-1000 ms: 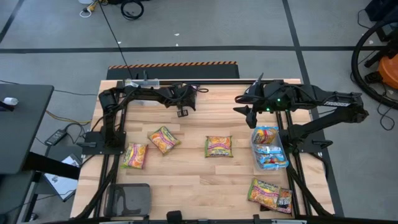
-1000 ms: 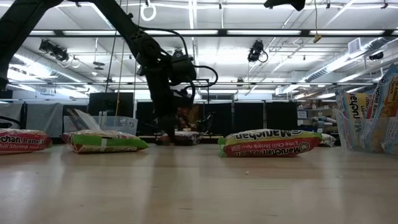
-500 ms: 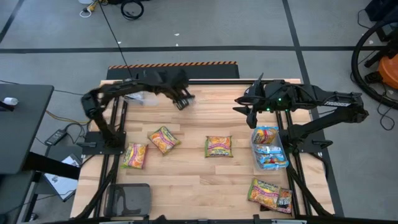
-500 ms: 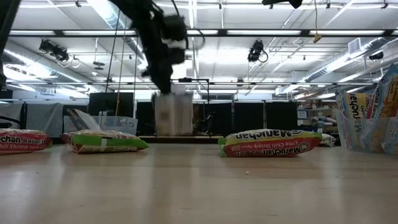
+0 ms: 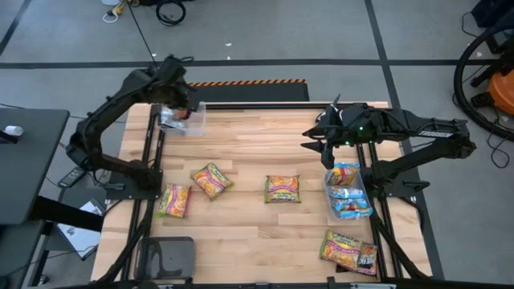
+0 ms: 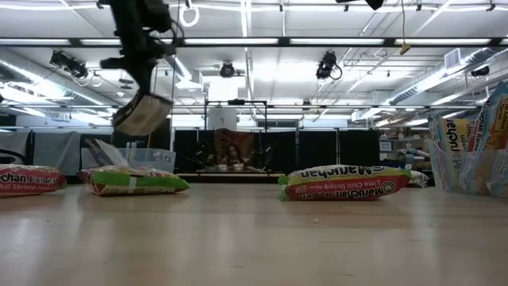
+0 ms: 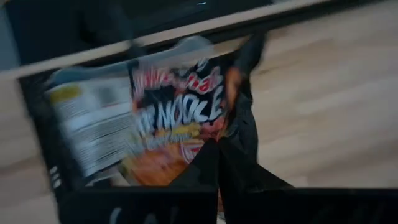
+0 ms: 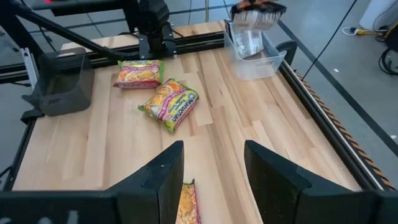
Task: Sort Maruchan noodles
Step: Put the black noodle pack into the top transparent bin
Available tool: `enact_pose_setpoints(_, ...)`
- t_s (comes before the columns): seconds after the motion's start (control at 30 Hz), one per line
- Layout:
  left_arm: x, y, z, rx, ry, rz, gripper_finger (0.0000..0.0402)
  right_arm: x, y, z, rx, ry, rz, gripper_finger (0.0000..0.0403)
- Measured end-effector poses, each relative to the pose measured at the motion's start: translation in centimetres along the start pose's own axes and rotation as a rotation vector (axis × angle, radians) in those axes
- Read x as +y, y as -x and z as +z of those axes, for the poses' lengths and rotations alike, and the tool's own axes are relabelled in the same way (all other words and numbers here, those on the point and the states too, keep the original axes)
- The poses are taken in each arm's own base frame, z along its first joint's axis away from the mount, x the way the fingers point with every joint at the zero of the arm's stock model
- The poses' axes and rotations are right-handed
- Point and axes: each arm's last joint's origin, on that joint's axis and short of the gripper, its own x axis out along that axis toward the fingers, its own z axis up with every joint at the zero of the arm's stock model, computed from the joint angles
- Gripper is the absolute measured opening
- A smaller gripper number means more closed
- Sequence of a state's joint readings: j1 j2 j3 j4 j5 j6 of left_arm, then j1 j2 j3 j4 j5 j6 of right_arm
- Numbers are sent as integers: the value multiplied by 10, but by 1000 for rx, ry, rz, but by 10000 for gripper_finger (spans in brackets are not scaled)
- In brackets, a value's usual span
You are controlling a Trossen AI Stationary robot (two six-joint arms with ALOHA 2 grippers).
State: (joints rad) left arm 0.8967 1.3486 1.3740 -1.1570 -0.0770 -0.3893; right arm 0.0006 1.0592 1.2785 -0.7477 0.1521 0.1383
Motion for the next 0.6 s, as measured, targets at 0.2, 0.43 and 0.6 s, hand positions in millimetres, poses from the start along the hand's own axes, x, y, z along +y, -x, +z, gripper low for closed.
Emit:
enact_pose_setpoints(0.2,18,-37,-1,-26,129,28,1,0,0,0,0,1,0,174)
enact_pose_setpoints(0.43,11,-70,3,-108,221,-39,0,0,0,-1,14,-10,-2,174)
enact_pose_setpoints(0.6,-1,-93,-7,-68,203,-49,0,0,0,-1,15,-5,-3,174)
